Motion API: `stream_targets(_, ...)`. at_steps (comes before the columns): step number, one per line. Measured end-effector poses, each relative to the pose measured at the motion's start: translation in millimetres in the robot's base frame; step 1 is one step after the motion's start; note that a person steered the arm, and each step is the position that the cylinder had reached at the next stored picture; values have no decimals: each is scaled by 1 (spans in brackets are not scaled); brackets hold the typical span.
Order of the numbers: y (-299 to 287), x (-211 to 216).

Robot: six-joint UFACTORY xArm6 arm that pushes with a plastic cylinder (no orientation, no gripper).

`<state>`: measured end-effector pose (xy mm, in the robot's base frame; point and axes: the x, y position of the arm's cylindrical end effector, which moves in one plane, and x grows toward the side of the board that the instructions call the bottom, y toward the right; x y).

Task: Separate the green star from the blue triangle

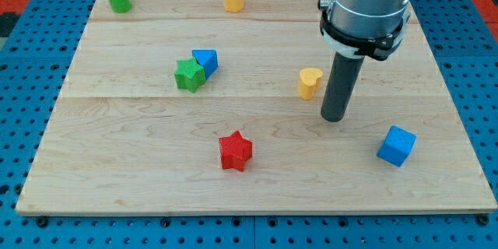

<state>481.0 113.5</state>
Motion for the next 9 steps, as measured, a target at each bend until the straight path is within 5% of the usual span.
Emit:
stream_targets(7,10,-109)
stream_targets(9,-99,-115)
